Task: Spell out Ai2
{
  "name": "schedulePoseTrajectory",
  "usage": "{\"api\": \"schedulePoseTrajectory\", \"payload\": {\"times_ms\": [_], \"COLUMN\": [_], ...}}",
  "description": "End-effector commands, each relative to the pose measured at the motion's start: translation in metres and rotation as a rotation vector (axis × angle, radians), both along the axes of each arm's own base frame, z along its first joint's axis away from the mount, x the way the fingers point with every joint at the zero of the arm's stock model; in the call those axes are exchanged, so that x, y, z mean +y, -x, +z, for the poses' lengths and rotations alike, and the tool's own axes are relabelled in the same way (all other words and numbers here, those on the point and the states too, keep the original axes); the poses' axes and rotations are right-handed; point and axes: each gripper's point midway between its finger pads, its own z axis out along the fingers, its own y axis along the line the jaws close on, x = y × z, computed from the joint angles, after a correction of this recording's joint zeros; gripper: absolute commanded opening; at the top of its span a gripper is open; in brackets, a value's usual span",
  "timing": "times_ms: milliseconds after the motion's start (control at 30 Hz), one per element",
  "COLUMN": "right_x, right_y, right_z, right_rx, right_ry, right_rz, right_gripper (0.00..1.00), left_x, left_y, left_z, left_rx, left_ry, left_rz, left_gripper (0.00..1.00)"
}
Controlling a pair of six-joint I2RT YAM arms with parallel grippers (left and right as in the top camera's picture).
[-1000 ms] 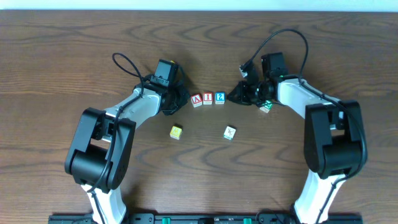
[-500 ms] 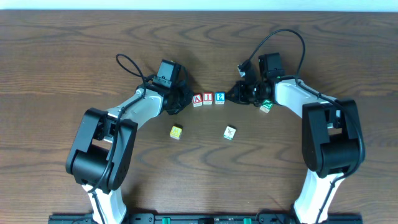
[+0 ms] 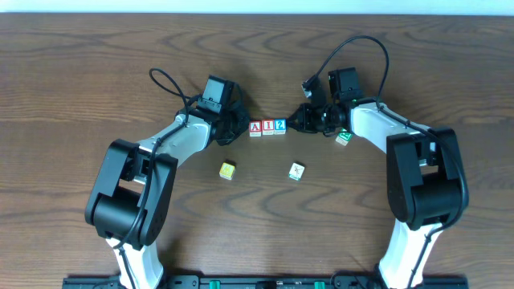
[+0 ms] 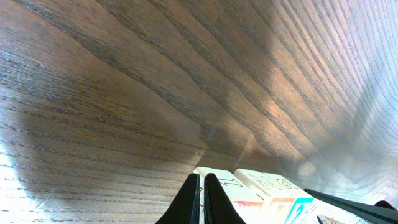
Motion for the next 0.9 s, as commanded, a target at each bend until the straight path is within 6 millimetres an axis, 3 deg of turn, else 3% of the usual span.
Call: {"api": "schedulePoseTrajectory", "payload": {"times_ms": [0, 567, 867], "right_x": [0.005, 0.005, 0.004], "right_y": [0.003, 0.005, 0.009], "right_z": [-0.002, -0.002, -0.004], "right_rx": [0.018, 0.038, 0.061], "right_ry": [-0.007, -0.012, -0.007], "right_rz": [0.001, -0.011, -0.011], "right_gripper": [0.01, 0.01, 0.01], "left_x": [-0.001, -0.012, -0.002], "left_y": [0.003, 0.000, -0.006], "left_z": [-0.007, -0.002, -0.003], "left_rx": [0.017, -0.017, -0.037], "left_ry": [0.003, 0.020, -0.010], "left_rz": [0.004, -0.009, 0.003], "left_gripper": [0.06, 0.06, 0.06]}}
